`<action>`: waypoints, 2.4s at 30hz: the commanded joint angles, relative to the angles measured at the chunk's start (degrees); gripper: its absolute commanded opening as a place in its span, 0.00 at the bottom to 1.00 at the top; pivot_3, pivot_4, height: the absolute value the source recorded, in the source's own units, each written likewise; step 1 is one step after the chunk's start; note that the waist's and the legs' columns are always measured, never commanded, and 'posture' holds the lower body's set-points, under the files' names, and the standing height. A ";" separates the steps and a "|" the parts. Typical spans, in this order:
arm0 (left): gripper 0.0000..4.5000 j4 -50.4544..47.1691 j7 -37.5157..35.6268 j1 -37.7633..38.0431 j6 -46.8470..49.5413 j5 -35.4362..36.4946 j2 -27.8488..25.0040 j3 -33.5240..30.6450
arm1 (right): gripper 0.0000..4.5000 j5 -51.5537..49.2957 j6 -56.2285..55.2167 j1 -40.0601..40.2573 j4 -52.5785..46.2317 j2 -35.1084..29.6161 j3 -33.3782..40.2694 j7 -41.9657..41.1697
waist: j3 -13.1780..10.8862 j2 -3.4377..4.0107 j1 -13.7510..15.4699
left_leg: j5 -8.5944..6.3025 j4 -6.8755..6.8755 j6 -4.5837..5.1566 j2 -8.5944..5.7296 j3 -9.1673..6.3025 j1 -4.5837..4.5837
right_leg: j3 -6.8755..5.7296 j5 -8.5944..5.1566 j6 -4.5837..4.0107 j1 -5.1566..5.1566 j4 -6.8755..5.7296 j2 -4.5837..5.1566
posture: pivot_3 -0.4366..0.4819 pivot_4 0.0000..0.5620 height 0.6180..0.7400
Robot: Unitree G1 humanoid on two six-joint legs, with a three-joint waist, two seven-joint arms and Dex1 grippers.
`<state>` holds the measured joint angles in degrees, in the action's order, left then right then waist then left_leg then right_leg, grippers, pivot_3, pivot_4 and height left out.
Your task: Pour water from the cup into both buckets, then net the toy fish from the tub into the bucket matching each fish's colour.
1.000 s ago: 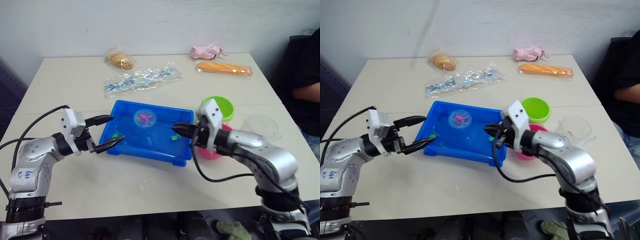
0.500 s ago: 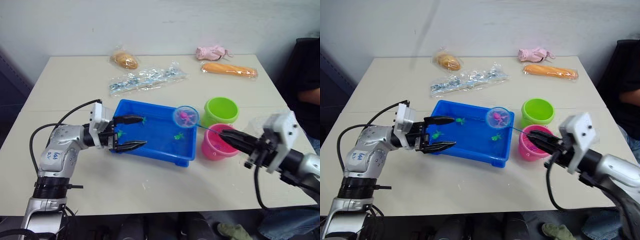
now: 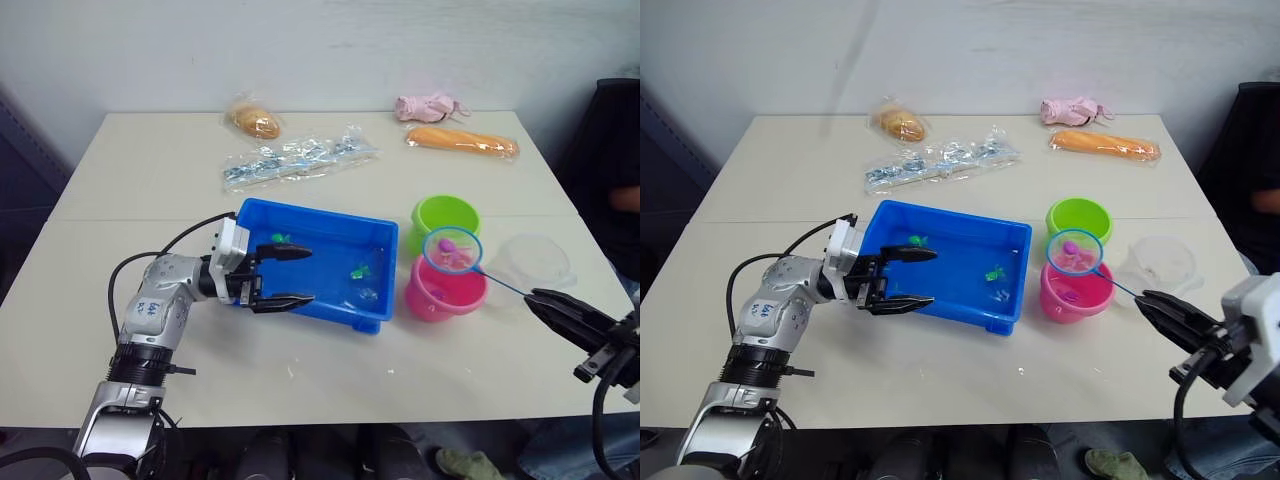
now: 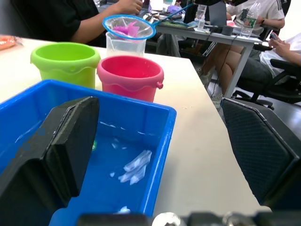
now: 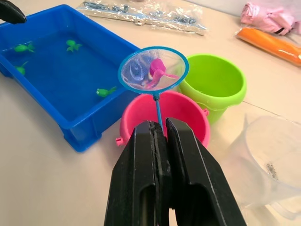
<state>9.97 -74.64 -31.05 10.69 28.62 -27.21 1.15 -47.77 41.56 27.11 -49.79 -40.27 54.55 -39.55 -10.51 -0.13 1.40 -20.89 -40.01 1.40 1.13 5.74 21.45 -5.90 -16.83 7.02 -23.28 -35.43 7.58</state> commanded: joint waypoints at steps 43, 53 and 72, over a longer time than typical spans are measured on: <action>0.99 -7.10 4.16 2.10 3.24 1.29 0.56 -0.74 | 0.00 78.19 -90.57 0.31 33.08 -3.89 -12.16 18.56 | 0.01 0.00 -0.22 | 0.06 -0.01 -0.11 0.31 -0.16 -0.38 | -0.09 -0.03 0.04 0.57 0.17 -0.06 | 0.48 0.27 1.00; 0.99 -7.29 4.57 1.89 3.91 1.42 0.58 -0.73 | 0.00 74.88 -88.11 2.85 31.02 -2.52 -10.24 18.91 | 0.01 0.00 -0.21 | 0.06 -0.01 -0.11 0.32 -0.18 -0.38 | -0.10 -0.03 0.04 0.58 0.17 -0.07 | 0.48 0.27 1.00; 0.99 -9.01 5.14 3.09 4.74 1.66 -0.76 -2.03 | 0.00 61.10 -80.67 4.66 26.02 -2.22 -16.62 14.78 | 0.02 0.02 -0.29 | 0.06 -0.05 -0.11 0.33 -0.19 -0.42 | -0.10 -0.03 0.03 0.62 0.15 -0.07 | 0.48 0.27 1.00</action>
<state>2.69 -69.55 -28.49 15.66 29.10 -27.30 0.50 22.32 -41.55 30.89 -21.08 -41.42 39.68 -22.18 -10.50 -0.11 1.10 -20.83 -40.05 1.30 1.50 5.54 21.02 -6.00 -16.86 7.04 -22.66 -35.29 7.48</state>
